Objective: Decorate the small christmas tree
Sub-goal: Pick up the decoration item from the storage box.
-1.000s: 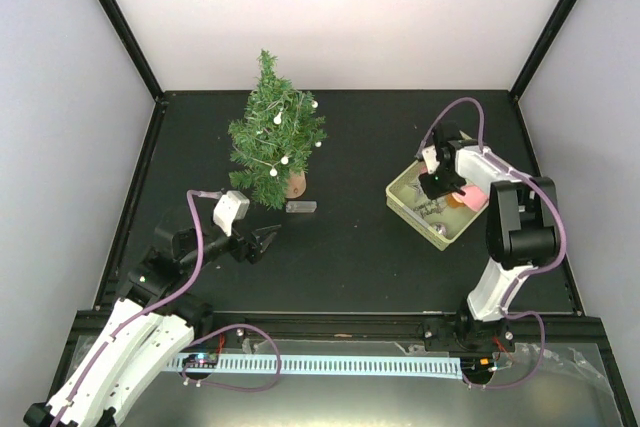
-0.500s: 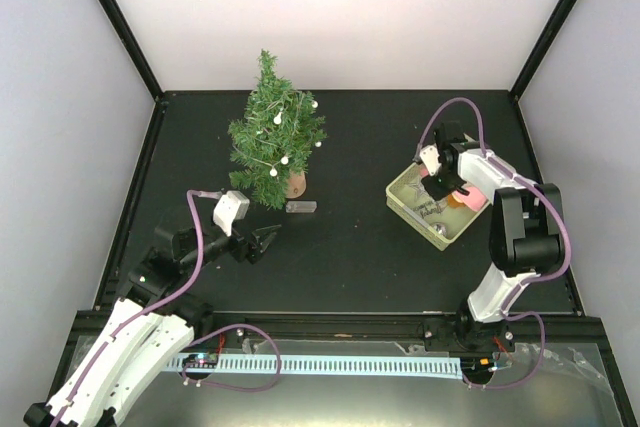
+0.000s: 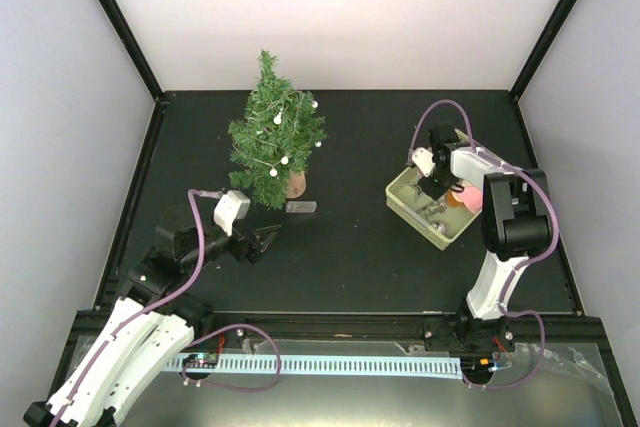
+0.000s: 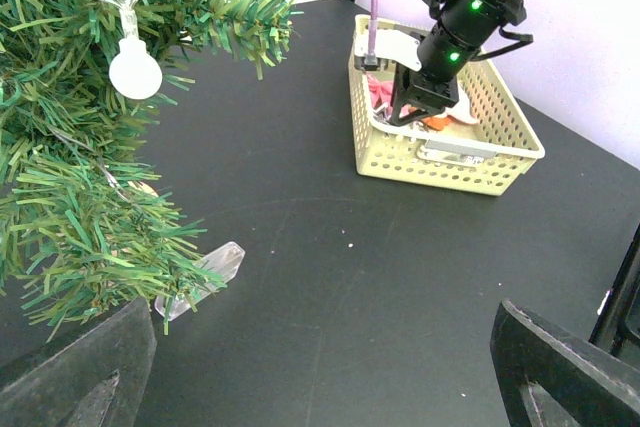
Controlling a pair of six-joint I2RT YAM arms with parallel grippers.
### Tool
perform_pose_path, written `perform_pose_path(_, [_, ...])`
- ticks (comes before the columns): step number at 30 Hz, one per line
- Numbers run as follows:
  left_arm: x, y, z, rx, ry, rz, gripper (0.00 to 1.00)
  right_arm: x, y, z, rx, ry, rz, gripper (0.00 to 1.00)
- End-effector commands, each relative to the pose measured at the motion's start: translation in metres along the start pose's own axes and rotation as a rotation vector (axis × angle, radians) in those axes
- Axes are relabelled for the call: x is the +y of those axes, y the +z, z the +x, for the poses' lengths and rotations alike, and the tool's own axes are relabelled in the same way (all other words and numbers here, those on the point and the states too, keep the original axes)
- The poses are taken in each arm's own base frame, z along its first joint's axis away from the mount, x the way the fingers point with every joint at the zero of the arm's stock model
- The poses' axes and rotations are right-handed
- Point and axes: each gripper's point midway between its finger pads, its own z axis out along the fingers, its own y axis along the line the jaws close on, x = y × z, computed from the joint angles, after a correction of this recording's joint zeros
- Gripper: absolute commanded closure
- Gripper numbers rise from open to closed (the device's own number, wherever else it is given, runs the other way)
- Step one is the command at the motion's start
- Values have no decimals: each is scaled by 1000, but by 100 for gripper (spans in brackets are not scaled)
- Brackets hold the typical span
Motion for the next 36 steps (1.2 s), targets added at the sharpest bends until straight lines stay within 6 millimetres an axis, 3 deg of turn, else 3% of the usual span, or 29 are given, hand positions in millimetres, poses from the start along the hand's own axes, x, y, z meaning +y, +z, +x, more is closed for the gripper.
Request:
perform_pose_path(1, [-1, -1, -6, -10, 6, -4, 7, 6, 17, 6, 40, -71, -19, 63])
perform_pose_path(11, [-1, -1, -6, -11, 6, -3, 7, 28, 6, 19, 73, -63, -133, 69])
perform_pose_path(17, [-1, -1, -6, -12, 7, 1, 6, 47, -14, 13, 47, -27, -266, 71])
perform_pose_path(25, [-2, -1, -7, -14, 8, 3, 7, 35, -30, 9, 11, -46, -197, 72])
perform_pose_path(36, [-2, -2, -8, -20, 11, 2, 7, 33, -12, 17, 51, -44, -170, 70])
